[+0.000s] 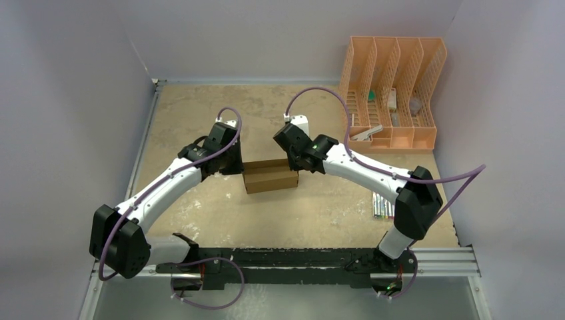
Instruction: Fold the paper box
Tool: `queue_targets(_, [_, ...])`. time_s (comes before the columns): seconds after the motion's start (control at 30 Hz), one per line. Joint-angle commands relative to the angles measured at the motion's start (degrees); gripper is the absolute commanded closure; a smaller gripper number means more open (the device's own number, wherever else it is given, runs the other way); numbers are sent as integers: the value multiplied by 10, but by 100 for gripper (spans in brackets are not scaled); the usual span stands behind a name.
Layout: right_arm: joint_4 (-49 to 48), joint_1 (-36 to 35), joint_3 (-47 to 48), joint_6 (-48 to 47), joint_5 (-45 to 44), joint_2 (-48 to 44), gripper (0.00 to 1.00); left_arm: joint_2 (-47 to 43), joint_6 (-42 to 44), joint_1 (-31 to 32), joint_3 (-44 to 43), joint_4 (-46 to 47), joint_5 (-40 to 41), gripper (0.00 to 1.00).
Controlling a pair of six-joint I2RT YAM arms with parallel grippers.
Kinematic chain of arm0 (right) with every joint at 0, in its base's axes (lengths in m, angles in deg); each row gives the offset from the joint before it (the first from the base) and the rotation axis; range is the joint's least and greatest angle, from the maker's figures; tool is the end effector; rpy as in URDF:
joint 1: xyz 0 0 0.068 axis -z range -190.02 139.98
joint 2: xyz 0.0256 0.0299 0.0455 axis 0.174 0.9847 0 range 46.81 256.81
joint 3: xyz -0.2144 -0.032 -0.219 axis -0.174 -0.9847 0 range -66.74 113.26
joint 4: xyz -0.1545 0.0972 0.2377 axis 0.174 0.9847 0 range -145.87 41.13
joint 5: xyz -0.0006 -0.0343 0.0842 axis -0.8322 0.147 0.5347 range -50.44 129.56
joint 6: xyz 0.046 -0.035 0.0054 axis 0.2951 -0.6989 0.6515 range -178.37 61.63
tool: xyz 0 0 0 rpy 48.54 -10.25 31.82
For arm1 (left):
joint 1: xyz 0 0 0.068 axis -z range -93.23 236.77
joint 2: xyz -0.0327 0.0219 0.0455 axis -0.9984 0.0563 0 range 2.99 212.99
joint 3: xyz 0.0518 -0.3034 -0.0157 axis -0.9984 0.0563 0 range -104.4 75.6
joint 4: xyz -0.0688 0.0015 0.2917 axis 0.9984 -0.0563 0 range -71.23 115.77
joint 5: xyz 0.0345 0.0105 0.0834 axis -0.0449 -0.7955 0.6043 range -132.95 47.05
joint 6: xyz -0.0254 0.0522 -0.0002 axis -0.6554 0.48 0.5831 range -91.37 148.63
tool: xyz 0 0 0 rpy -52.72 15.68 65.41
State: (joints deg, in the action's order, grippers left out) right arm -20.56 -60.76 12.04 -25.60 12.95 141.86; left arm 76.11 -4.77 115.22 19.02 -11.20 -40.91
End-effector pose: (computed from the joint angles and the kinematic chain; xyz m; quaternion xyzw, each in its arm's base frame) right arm 0.2715 0.3028 0.3032 -0.0687 0.9195 0.0511 0.3836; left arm 0.2576 -0.1379 0.2844 -0.0466 0.9484 -0.1464 0.2773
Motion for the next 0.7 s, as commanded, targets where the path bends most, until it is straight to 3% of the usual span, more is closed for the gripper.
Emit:
queue_targets(0.0, [-1, -5, -18, 15, -10, -13, 100, -14, 0, 3, 4, 21, 5, 94])
queue_targets(0.67, [57, -7, 29, 79, 3, 10, 100, -16, -14, 3, 14, 35, 1, 94])
